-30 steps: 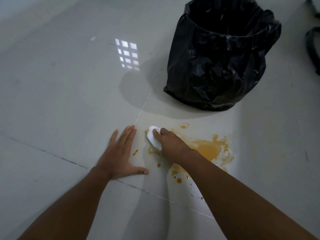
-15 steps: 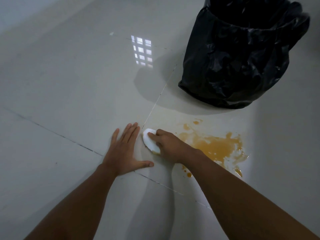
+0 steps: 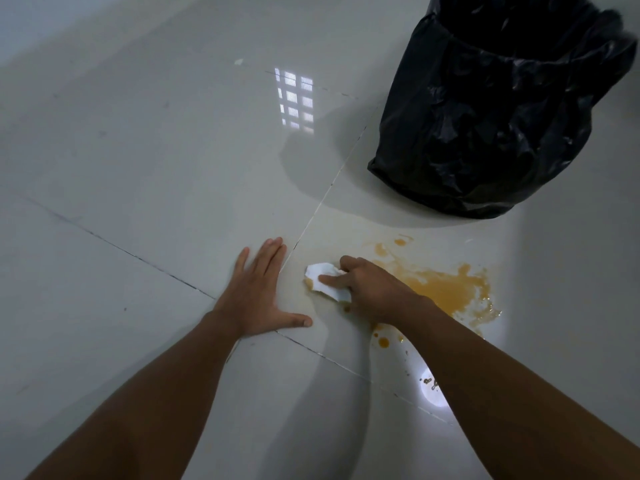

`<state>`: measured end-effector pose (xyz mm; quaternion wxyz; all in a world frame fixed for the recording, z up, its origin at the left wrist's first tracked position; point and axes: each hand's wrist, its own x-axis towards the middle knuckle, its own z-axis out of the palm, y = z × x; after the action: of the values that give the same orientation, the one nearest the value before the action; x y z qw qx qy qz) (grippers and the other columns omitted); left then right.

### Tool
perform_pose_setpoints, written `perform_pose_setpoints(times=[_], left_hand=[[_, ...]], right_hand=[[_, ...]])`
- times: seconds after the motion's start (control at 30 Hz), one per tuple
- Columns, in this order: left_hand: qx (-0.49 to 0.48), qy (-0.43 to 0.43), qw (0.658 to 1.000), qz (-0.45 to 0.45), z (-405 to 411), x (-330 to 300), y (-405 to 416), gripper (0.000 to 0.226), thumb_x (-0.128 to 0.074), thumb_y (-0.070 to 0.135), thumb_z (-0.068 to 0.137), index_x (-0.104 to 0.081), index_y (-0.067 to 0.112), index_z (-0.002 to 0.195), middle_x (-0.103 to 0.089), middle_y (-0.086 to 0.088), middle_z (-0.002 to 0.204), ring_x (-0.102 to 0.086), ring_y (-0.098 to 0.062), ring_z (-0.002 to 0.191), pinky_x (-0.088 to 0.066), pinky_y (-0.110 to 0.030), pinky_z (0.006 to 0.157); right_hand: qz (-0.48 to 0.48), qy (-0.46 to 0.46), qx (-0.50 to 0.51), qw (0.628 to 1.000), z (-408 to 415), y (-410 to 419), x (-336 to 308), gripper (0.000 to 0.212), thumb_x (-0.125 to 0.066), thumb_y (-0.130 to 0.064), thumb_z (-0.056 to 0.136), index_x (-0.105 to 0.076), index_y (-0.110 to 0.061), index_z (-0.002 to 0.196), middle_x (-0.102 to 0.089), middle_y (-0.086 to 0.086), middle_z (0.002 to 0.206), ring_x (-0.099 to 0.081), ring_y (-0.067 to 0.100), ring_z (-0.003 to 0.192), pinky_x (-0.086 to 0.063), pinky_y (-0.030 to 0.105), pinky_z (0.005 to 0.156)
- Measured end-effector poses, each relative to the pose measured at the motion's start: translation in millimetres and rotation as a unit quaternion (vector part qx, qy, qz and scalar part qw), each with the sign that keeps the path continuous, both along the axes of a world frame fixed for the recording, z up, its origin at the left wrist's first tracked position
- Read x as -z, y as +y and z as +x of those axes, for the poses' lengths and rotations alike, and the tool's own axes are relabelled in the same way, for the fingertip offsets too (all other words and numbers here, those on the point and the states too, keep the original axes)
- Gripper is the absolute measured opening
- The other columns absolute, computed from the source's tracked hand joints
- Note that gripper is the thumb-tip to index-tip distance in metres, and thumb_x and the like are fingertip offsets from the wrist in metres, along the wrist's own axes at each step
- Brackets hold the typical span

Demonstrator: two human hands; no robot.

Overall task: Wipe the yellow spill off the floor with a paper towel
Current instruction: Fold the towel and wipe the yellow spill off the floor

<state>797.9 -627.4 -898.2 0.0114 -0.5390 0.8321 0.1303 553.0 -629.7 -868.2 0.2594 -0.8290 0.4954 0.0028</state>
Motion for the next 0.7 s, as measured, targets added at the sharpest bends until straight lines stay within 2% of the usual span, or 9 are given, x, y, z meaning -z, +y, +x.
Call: perform_pose_setpoints(times=[0.17,0.3,0.37,0.43,0.57,0.63,0.7], left_hand=[[-0.002,-0.008,1.000,0.008,-2.9,-2.1,2.3,0.145,-0.031,0.104,0.054,0.000,0.009,0.159,0.007,-0.004,0.169,0.012,-0.017,0.155,0.004,-0.052,0.125],[-0.017,-0.007,1.000,0.017,-6.9,-0.2,5.2,0.146,-0.030,0.105,0.055,0.003,0.008,0.159,0.012,-0.004,0.169,0.017,-0.016,0.154,0.006,-0.053,0.125],[-0.021,-0.005,1.000,0.021,-8.1,-0.3,5.1,0.147,-0.030,0.106,0.053,0.005,0.009,0.159,0.013,-0.003,0.169,0.019,-0.015,0.154,0.007,-0.052,0.124],[-0.022,-0.008,0.999,0.023,-8.4,-1.4,5.1,0.148,-0.028,0.106,0.052,0.006,0.009,0.159,0.014,-0.003,0.169,0.020,-0.015,0.154,0.007,-0.052,0.124],[-0.020,-0.001,1.000,0.025,-10.0,-2.3,6.4,0.150,-0.031,0.107,0.051,0.006,0.009,0.159,0.013,-0.003,0.169,0.019,-0.016,0.154,0.005,-0.054,0.124],[-0.017,0.010,0.999,0.026,-9.7,-1.1,6.0,0.149,-0.035,0.106,0.051,0.006,0.010,0.159,0.011,-0.003,0.169,0.019,-0.015,0.154,0.006,-0.054,0.124],[-0.019,0.021,0.999,0.031,-8.8,-0.6,5.1,0.150,-0.039,0.106,0.050,0.002,0.011,0.159,0.009,-0.002,0.169,0.020,-0.014,0.154,0.007,-0.053,0.124]], right_hand=[[-0.027,0.008,0.077,0.997,5.1,3.2,-0.1,0.051,-0.059,-0.016,0.090,-0.050,-0.026,0.139,-0.036,0.003,0.101,-0.049,0.026,0.094,-0.042,0.031,0.078],[-0.022,-0.018,0.051,0.998,32.1,9.4,5.2,0.043,-0.052,-0.011,0.092,-0.055,-0.017,0.134,-0.048,0.014,0.110,-0.053,0.031,0.098,-0.028,0.026,0.069],[-0.033,-0.037,0.052,0.997,35.9,11.7,3.6,0.041,-0.052,-0.010,0.092,-0.056,-0.014,0.133,-0.048,0.013,0.106,-0.053,0.030,0.099,-0.025,0.024,0.069],[-0.039,-0.077,0.079,0.993,33.9,12.1,-1.6,0.043,-0.052,-0.013,0.093,-0.054,-0.014,0.136,-0.047,0.010,0.102,-0.052,0.029,0.096,-0.029,0.026,0.071],[-0.056,-0.155,0.126,0.978,33.2,7.9,-12.4,0.054,-0.047,-0.011,0.096,-0.036,-0.019,0.149,-0.045,0.000,0.093,-0.040,0.015,0.084,-0.026,0.022,0.070],[-0.037,-0.175,0.136,0.975,35.5,3.4,-14.9,0.056,-0.051,-0.012,0.095,-0.038,-0.022,0.149,-0.055,0.001,0.097,-0.048,0.016,0.090,-0.029,0.019,0.075],[-0.017,-0.136,0.111,0.984,38.1,-0.5,-14.1,0.049,-0.054,-0.015,0.095,-0.047,-0.022,0.143,-0.063,0.008,0.109,-0.055,0.024,0.103,-0.034,0.022,0.078]])
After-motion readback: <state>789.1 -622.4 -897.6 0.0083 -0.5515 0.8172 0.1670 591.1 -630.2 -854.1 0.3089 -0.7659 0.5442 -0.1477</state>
